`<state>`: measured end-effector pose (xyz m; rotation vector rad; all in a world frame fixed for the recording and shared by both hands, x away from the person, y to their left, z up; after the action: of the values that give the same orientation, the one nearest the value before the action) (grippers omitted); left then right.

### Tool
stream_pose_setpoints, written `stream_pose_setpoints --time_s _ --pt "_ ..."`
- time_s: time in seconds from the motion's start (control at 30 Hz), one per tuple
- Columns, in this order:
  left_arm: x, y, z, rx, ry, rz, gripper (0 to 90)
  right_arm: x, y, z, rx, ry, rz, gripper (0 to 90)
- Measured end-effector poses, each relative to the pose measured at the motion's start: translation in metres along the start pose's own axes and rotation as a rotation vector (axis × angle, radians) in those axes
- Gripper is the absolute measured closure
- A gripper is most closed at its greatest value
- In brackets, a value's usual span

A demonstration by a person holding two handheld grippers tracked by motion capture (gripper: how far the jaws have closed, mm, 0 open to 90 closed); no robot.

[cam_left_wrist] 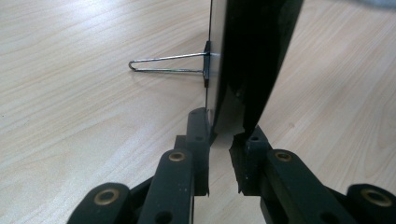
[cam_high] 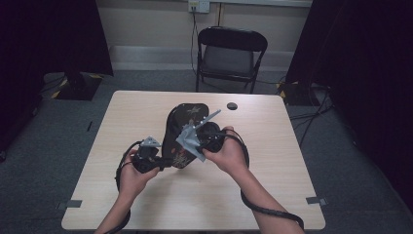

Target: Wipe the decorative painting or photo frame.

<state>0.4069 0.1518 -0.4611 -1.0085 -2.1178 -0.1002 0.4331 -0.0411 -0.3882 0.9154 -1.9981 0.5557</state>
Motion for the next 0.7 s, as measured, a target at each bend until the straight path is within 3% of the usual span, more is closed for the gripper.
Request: stream_pose_setpoints --time_s 0.7 --pt "0.0 0.0 0.0 0.003 -0.003 0.003 78.4 -0.059 0.01 0.055 -0.049 0.112 -0.071 81.5"
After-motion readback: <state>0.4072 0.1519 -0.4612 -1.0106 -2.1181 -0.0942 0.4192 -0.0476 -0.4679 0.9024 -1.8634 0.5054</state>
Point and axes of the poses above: each handheld gripper's, and its own axes: x roughly backward along the jaws, z roughly out of its underside, y roughly to its left, the point moved 4 cm from there along -x, roughly forward along the jaws, and after that the axes turned 3 degrees about z, right-handed, at the moved point
